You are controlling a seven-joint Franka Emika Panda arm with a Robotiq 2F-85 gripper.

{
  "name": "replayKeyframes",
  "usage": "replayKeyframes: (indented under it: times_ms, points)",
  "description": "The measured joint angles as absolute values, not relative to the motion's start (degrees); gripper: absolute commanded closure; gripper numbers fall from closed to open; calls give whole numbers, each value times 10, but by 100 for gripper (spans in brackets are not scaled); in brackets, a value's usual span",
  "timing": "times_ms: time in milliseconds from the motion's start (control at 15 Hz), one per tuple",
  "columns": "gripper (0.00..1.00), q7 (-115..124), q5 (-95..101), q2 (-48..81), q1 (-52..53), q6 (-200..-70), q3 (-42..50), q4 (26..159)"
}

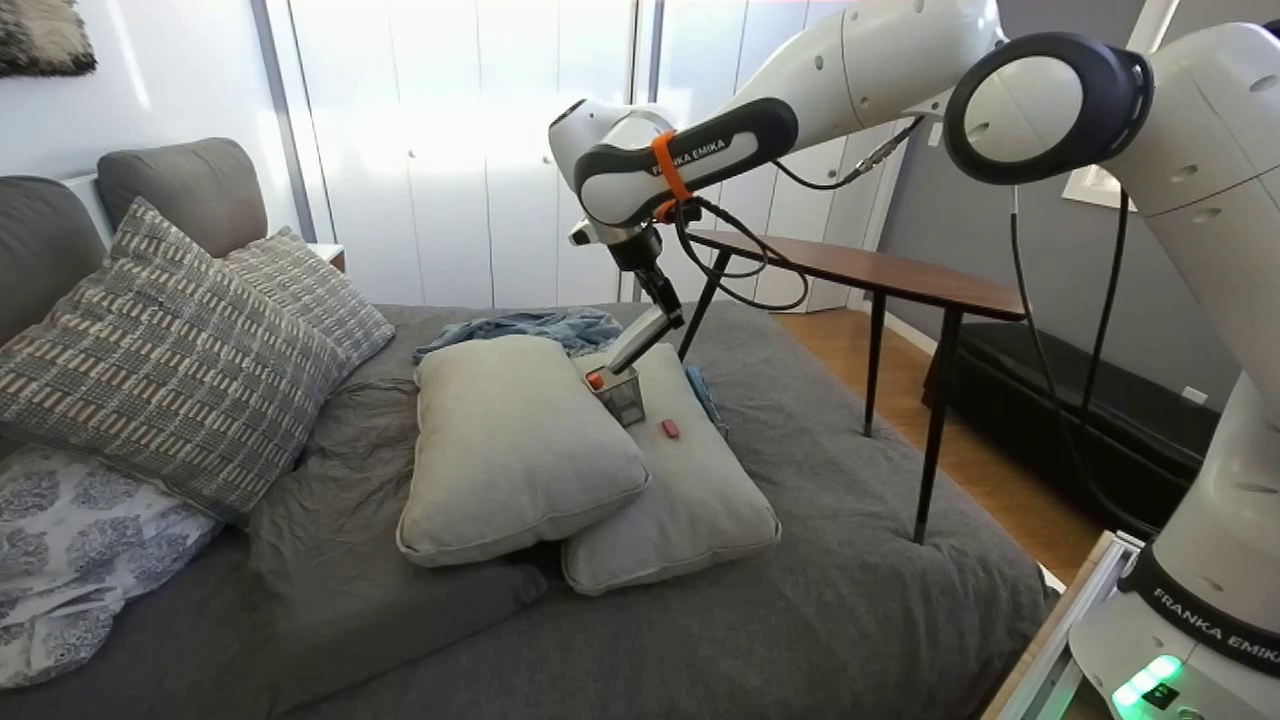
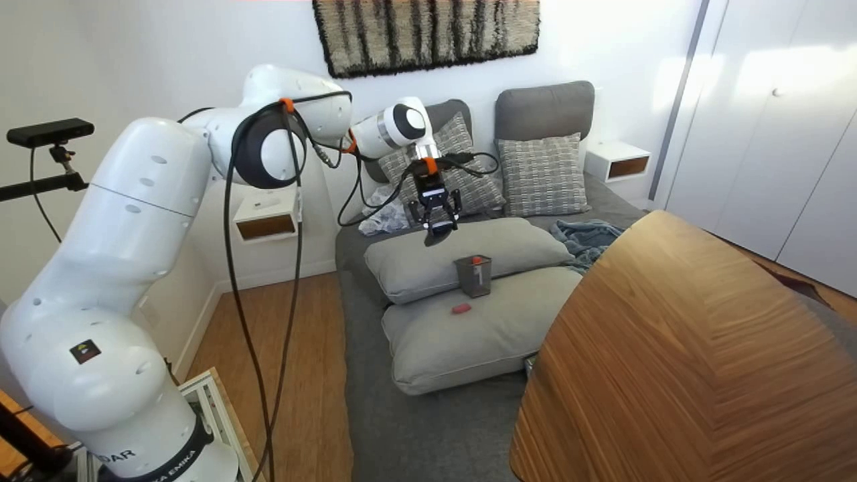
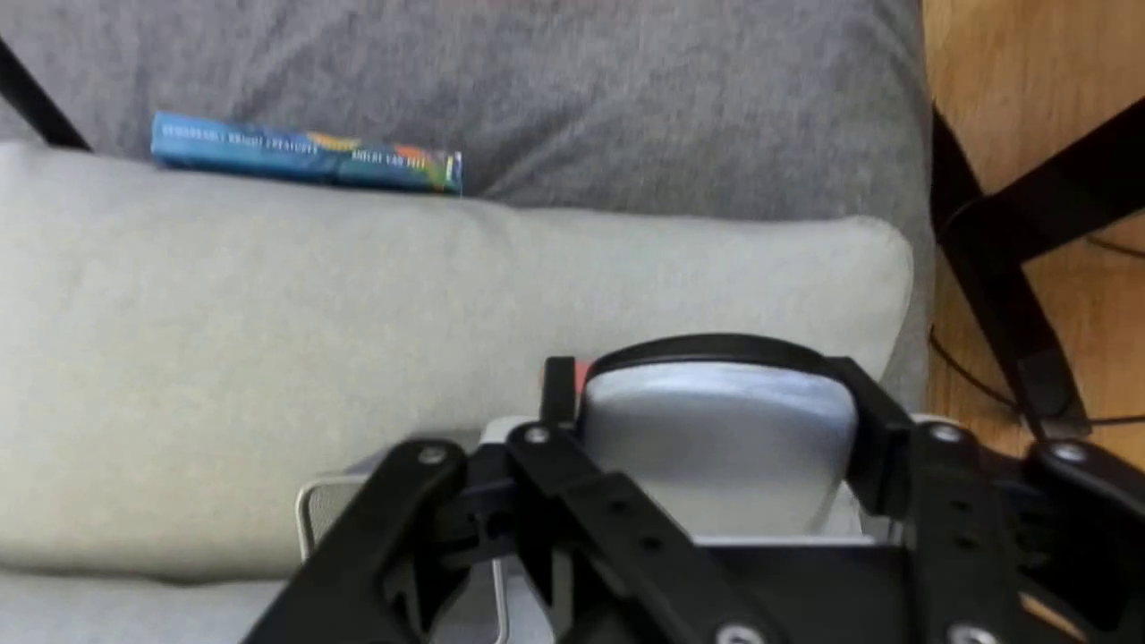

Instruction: Pick up the silver object and put it in the gray pen holder

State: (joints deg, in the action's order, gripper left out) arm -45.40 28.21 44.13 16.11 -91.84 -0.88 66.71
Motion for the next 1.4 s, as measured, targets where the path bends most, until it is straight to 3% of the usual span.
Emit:
replayKeyframes:
  times_ms: [600, 1400]
  points:
    - [57, -428, 459, 511, 170, -781, 8, 626]
    - [57, -377, 582, 667, 227, -781, 10, 425]
